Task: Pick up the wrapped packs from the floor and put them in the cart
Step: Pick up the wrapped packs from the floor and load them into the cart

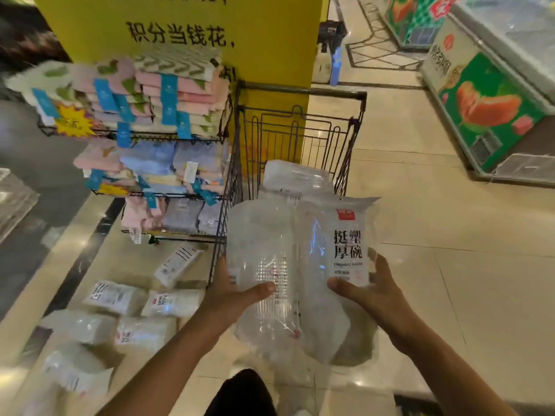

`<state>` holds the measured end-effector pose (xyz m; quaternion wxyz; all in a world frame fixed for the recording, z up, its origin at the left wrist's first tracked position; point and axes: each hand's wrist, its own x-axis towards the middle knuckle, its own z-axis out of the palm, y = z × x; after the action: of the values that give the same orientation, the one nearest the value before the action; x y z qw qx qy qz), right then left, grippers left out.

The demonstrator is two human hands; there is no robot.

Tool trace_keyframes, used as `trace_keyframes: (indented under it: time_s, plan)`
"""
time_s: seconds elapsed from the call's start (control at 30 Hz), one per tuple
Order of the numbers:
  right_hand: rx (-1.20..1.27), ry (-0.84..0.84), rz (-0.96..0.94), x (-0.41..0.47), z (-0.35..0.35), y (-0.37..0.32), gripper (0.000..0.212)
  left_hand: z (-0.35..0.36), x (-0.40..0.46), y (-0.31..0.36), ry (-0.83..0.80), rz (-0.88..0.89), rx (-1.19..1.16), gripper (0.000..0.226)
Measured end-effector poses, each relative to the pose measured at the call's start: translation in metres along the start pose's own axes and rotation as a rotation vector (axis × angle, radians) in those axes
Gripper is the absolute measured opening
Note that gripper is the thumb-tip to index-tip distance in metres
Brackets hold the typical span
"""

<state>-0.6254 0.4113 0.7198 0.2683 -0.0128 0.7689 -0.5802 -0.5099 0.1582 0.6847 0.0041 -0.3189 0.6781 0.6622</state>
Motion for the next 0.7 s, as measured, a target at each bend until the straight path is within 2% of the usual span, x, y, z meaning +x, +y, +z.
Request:
trace_keyframes:
  time_s: [0.07, 0.23, 0.33, 0.4, 0.5, 0.63, 0.7]
  plan:
    - [-0.024, -0.046, -0.008, 0.029, -0.007, -0.008, 0.111, 0.008, 0.014, 0.004, 0.033, 0.008, -0.038, 0.112]
    - [-0.102, -0.090, -0.014, 0.102, -0.021, -0.031, 0.110, 0.030, 0.073, 0.016, 0.103, -0.043, -0.110, 0.125]
    - [-0.159, -0.087, -0.025, 0.135, -0.033, -0.051, 0.105, 0.050, 0.106, 0.029, 0.109, -0.070, -0.182, 0.089]
    - [-0.212, -0.099, -0.030, 0.162, -0.044, -0.069, 0.101, 0.066, 0.126, 0.039, 0.123, -0.084, -0.224, 0.081]
    - [-0.280, -0.154, -0.052, 0.211, -0.053, -0.097, 0.108, 0.085, 0.152, 0.048, 0.187, -0.106, -0.355, 0.085]
    - [-0.421, -0.273, -0.118, 0.302, -0.054, -0.129, 0.110, 0.112, 0.195, 0.063, 0.323, -0.166, -0.541, 0.116]
    - [-0.500, -0.334, -0.129, 0.354, -0.049, -0.140, 0.113, 0.128, 0.222, 0.066, 0.399, -0.187, -0.622, 0.108]
